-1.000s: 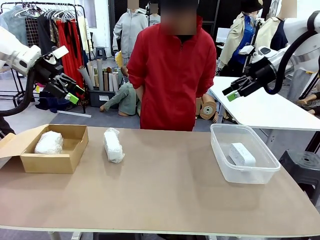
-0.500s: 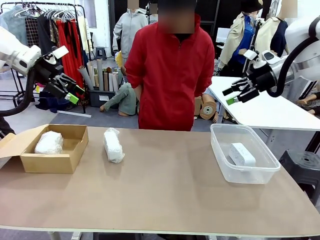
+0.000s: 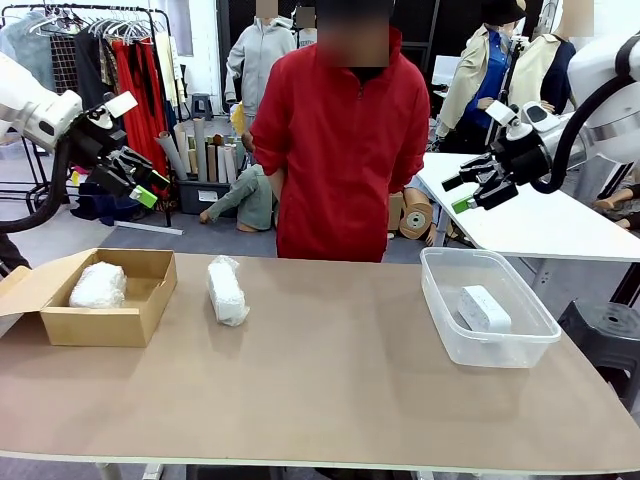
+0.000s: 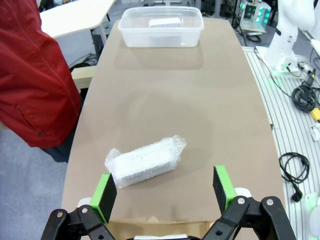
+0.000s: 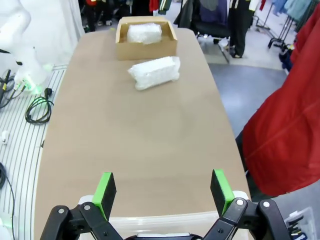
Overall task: Separate and place wrapped and unwrapped clocks.
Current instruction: Pick up the Digital clock indicated by the person.
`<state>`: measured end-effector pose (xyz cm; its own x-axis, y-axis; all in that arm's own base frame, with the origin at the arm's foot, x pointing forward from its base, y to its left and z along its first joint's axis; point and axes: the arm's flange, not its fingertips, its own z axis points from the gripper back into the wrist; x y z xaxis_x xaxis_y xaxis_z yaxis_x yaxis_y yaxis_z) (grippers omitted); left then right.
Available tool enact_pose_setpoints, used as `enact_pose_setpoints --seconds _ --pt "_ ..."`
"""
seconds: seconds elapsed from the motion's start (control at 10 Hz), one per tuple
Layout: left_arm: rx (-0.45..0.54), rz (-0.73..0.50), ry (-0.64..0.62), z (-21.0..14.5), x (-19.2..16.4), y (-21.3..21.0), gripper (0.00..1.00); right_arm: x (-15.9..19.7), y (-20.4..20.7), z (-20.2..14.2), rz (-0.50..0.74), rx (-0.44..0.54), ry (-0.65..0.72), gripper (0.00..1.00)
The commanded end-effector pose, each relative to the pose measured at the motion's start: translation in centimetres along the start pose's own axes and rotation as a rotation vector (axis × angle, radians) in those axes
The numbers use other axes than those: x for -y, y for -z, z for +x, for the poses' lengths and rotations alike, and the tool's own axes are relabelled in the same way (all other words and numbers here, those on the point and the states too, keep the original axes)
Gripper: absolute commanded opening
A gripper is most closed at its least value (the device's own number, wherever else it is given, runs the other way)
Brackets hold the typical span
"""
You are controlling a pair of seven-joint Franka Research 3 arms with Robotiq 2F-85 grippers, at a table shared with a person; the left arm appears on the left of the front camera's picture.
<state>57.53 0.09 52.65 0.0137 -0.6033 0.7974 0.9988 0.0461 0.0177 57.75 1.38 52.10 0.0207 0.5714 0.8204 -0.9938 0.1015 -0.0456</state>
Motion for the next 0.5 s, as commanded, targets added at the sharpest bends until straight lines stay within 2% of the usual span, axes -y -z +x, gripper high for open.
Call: enact_pose_setpoints --seconds 0.0,0.4 --pt "0.001 0.002 0.003 0.18 0.11 -0.17 1.00 0.00 -0.23 0.22 -0.010 0.003 -0.016 1.00" --pt "0.001 0.002 0.003 0.18 0.11 -0.17 1.00 0.00 -0.23 0.22 -0.010 0.003 -0.016 1.00"
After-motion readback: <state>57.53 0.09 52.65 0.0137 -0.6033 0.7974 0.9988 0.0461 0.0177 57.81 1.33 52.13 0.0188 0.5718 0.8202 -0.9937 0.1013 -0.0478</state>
